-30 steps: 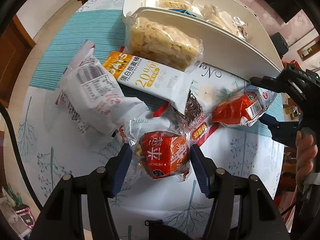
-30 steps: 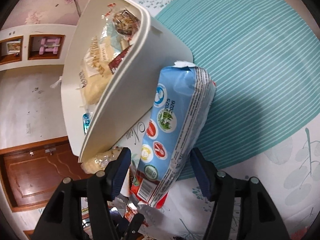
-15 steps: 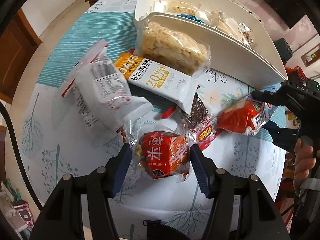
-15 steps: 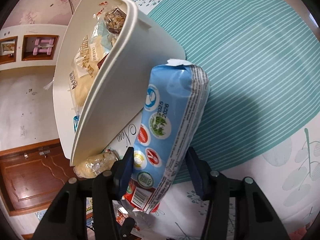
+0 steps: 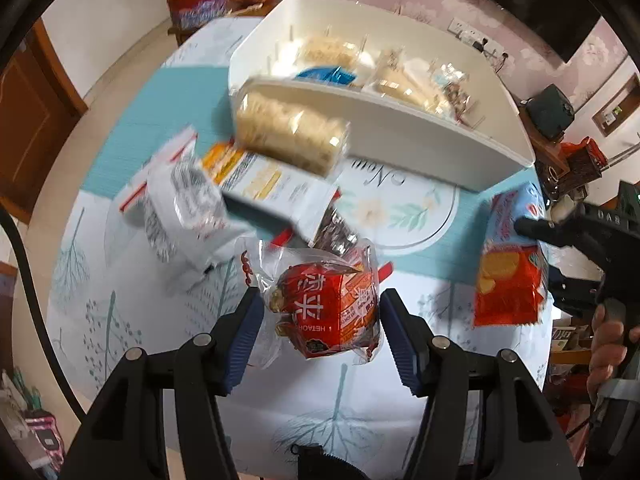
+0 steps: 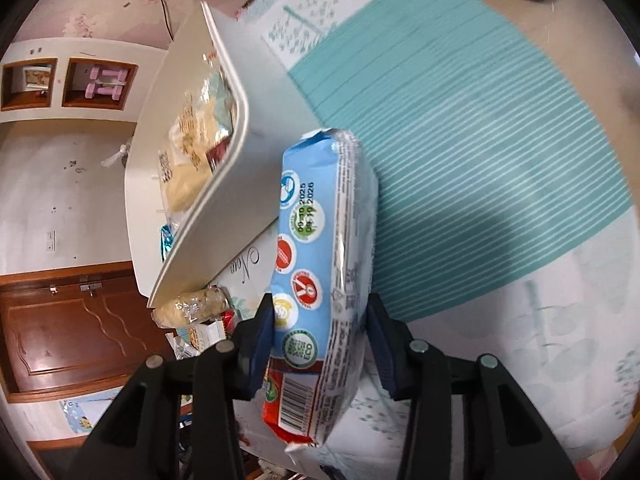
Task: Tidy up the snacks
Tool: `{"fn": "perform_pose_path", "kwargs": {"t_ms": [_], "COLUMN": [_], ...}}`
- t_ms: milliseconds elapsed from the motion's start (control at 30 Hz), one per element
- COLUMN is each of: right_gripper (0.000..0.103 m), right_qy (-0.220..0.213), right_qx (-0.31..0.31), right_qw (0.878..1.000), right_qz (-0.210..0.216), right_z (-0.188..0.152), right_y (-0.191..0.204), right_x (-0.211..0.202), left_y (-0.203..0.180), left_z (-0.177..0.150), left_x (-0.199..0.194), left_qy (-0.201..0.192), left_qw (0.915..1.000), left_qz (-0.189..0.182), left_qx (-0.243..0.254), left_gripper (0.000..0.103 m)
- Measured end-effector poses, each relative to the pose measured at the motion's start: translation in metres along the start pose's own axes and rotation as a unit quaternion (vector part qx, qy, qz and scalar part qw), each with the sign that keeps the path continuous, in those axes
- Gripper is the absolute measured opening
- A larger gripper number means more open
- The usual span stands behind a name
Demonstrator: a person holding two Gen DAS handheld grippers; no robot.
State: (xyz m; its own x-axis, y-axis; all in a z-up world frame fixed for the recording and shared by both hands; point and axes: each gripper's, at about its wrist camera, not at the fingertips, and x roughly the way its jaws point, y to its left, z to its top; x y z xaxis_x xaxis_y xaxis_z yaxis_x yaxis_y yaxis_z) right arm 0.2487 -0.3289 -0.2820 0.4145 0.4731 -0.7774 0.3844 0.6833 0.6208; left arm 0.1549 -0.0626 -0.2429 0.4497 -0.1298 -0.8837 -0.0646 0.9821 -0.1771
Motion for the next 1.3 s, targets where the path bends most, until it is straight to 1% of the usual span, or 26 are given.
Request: {"fn": "perform_pose_path", "kwargs": {"t_ms": [133, 333, 433, 600, 833, 1033, 1200, 1300], "right_gripper": [0.043, 0.043, 0.043, 0.043, 0.043, 0.043, 0.043, 0.043], "right_qy": [-0.026, -0.084, -0.119, -0.165, -0.225, -0.252, -0.276, -0.283], "right_qx": [-0.007, -0.032, -0.061, -0.097, -0.16, -0.194, -0.234, -0.256], "right_qw": [1.0, 0.996, 0.991, 0.981, 0.961, 0.948, 0.931, 0.924], "right_qz": [-0.005, -0.01, -0.016, -0.01, 0.004, 0.022, 0.034, 0.03], "right_z": [0.005, 0.014, 0.018, 0.023, 0.03, 0.035, 0.037, 0.039], "right_y": [-0.007, -0.005, 0.003, 0.018, 0.051, 0.078, 0.099, 0.111], "right_x": [-0.022, -0.054, -0.069, -0.084, -0.096, -0.091, -0.084, -0.076], "left_y": [-0.009, -0.019, -0.021, -0.024, -0.017, -0.007, 0.003, 0.013], "left_z": [0.015, 0.043, 0.058, 0.084, 0.121, 0.15, 0.165, 0.176], "left_x": [-0.008, -0.019, -0.025, -0.035, -0.042, -0.043, -0.039, -0.034], "left_qy": [-0.019, -0.052, -0.069, -0.101, -0.137, -0.167, -0.171, -0.174], "left_qw": [0.9997, 0.9982, 0.9971, 0.994, 0.9895, 0.9848, 0.9843, 0.984], "left_qz": [0.003, 0.008, 0.005, 0.013, 0.024, 0.023, 0.017, 0.006], "left_qx": [0.012, 0.029, 0.031, 0.04, 0.04, 0.041, 0.042, 0.038], "left_gripper": [0.059, 0.059, 0.059, 0.059, 0.059, 0.059, 0.059, 0.059]}}
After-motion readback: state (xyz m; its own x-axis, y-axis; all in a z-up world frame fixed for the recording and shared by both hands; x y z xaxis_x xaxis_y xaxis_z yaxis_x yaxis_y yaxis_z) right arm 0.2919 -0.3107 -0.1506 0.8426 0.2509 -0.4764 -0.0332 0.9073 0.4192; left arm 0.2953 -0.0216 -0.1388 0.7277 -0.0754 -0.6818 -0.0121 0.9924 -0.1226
